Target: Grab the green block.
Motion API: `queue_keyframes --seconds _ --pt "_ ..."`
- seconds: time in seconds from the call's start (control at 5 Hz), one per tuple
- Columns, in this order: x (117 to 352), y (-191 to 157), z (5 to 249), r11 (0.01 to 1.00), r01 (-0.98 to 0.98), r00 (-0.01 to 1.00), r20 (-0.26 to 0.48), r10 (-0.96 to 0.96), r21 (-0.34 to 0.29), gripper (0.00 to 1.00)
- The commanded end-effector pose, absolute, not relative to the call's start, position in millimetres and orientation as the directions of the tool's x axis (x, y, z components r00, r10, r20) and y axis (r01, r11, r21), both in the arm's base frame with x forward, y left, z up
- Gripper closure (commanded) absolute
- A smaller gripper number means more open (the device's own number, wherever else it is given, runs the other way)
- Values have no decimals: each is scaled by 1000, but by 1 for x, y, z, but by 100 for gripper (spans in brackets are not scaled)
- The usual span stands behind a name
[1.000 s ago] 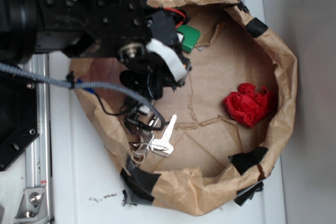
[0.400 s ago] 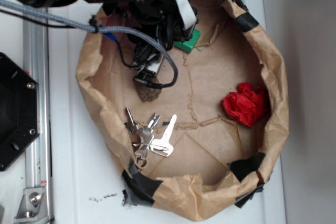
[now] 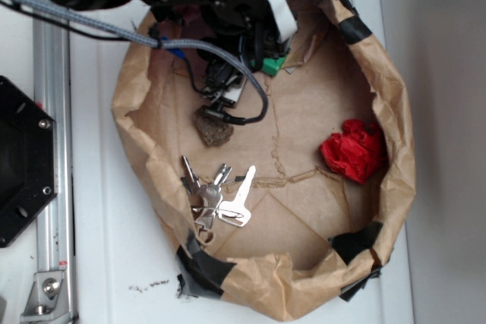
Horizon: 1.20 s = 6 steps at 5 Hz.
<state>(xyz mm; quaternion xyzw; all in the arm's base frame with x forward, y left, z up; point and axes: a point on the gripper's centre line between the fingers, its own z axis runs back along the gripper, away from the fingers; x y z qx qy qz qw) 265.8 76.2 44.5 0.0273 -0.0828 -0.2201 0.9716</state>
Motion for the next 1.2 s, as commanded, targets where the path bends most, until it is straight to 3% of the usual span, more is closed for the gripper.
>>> queue_keyframes --seconds 0.0,0.2,0.6,1.0 --pt "285 62 17 904 412 894 141 -425 113 0" --pt "283 66 8 922 349 924 105 -368 169 100" --pt "274 69 7 931 331 934 89 -347 156 100" --pt "271 64 54 944 268 935 186 -303 191 100"
